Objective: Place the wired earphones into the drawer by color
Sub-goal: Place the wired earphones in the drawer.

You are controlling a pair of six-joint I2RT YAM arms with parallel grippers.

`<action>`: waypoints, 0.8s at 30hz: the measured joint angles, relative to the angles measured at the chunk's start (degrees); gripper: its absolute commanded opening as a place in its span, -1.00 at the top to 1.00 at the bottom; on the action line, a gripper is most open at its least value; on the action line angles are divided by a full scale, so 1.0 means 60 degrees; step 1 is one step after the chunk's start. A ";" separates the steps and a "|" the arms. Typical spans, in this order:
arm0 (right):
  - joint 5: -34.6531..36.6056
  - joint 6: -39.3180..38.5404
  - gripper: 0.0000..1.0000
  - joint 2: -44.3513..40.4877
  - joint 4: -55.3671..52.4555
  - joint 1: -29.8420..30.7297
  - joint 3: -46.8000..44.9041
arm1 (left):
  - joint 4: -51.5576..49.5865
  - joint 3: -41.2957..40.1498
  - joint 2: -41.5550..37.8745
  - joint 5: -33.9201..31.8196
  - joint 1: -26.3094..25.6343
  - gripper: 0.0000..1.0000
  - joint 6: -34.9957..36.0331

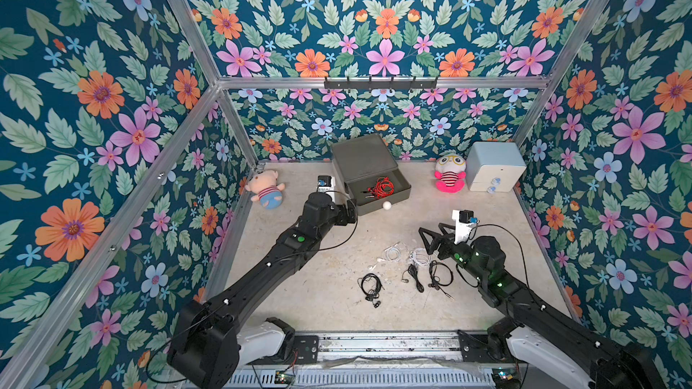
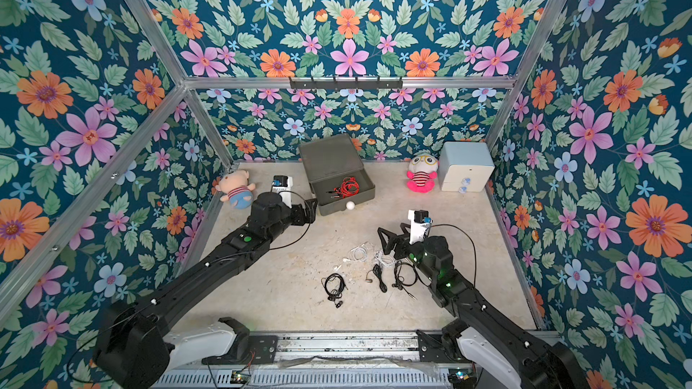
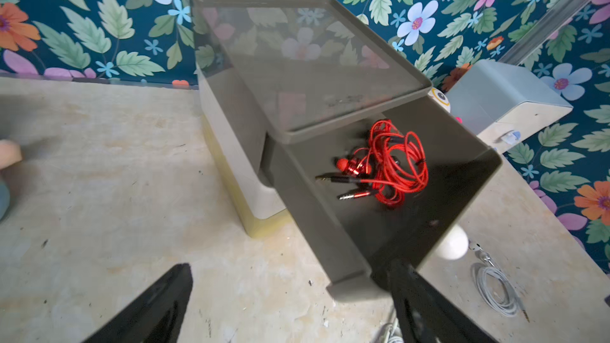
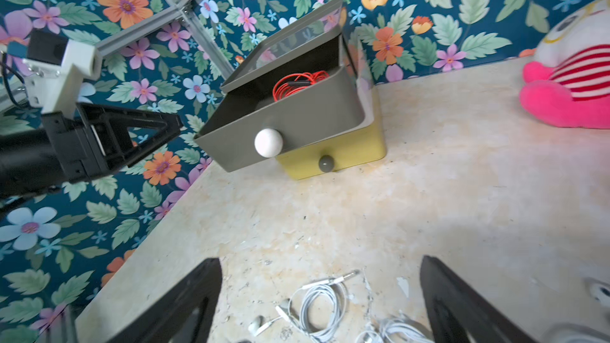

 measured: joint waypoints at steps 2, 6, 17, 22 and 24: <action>-0.0270 0.0222 -0.87 0.0499 0.0131 0.0120 0.0317 | 0.0423 -0.0703 -0.0557 -0.0087 0.0015 -0.98 0.0004; -0.0361 0.0466 -0.81 0.1563 0.0168 0.0714 0.1118 | 0.1355 -0.2277 -0.1625 -0.0412 0.0025 -0.98 0.0029; 0.0153 0.1472 -0.45 0.3901 0.0310 0.1166 0.2339 | 0.2718 -0.4564 -0.3923 -0.0739 0.0033 -0.98 0.0251; 0.0277 0.1985 -0.37 0.4554 0.0656 0.1177 0.2794 | 0.2718 -0.4503 -0.4007 -0.0739 0.0015 -0.99 0.0284; 0.0280 0.1996 -0.35 0.4783 0.0772 0.1202 0.2994 | 0.2710 -0.4499 -0.4011 -0.0736 0.0015 -0.98 0.0284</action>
